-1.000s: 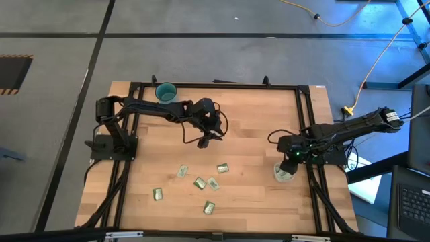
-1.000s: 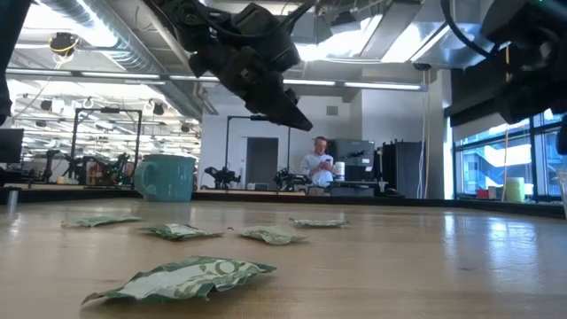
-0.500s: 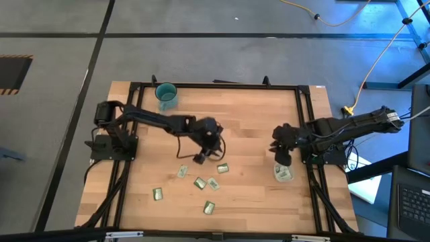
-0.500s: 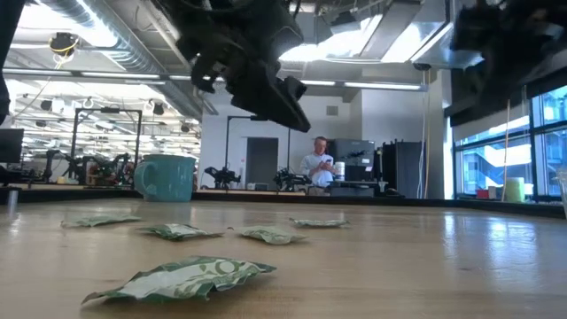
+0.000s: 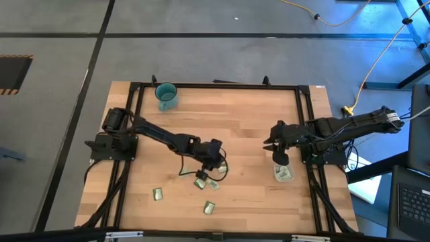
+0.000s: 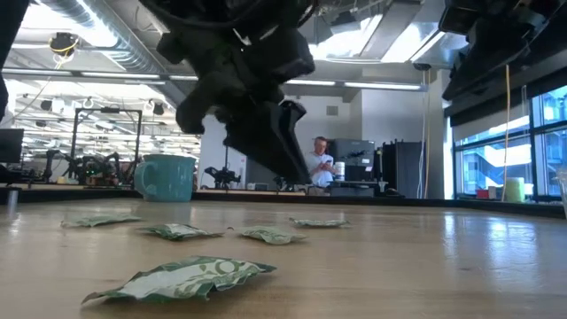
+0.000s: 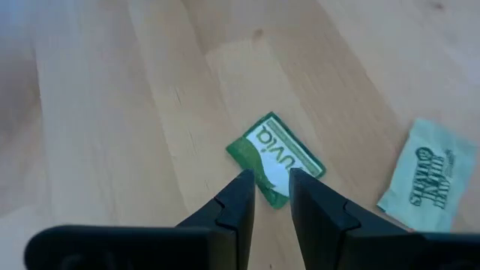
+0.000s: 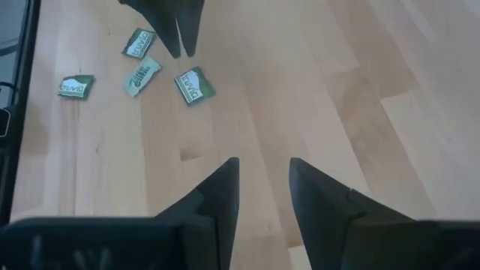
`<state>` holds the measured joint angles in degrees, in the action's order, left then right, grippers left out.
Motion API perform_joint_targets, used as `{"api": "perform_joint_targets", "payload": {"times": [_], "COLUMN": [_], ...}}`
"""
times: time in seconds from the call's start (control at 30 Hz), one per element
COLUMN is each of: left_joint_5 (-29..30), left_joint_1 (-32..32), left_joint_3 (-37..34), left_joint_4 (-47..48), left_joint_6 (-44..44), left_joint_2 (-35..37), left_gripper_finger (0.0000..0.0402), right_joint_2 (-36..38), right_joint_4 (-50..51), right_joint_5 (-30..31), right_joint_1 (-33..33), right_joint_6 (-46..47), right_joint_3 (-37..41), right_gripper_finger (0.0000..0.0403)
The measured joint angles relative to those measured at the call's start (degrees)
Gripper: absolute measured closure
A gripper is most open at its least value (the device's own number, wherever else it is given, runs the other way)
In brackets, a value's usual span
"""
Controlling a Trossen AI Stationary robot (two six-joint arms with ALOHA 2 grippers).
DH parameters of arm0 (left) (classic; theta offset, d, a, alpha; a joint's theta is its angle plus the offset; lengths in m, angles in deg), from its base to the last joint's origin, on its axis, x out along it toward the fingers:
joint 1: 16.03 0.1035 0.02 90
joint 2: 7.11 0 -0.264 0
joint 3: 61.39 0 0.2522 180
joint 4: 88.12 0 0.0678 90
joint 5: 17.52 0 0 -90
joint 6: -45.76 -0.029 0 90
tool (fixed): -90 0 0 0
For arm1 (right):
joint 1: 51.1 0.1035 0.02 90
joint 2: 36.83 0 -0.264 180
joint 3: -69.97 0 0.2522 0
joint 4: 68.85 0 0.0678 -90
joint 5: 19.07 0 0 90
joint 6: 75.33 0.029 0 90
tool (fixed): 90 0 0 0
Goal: Pick and place items into bin
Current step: Put the green stevia packet into the transparent bin
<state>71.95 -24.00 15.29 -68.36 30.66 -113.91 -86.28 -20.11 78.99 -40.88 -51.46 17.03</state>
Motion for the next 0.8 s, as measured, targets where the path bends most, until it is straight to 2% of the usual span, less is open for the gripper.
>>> {"api": "perform_joint_targets", "payload": {"times": [0.53,0.8], "left_joint_5": [-0.68,-0.76], "left_joint_1": [0.24,0.24], "left_joint_3": [0.33,0.24], "left_joint_4": [-5.54,-5.12], "left_joint_6": [4.14,4.03], "left_joint_2": [-7.76,-7.83], "left_gripper_finger": [0.0336,0.0373], "right_joint_2": [0.02,0.02], "right_joint_4": [0.47,0.52], "right_joint_5": [-0.13,-0.13], "right_joint_1": [0.05,0.05], "right_joint_6": [1.43,1.53], "right_joint_3": [0.00,0.00], "right_gripper_finger": [0.0281,0.0281]}}
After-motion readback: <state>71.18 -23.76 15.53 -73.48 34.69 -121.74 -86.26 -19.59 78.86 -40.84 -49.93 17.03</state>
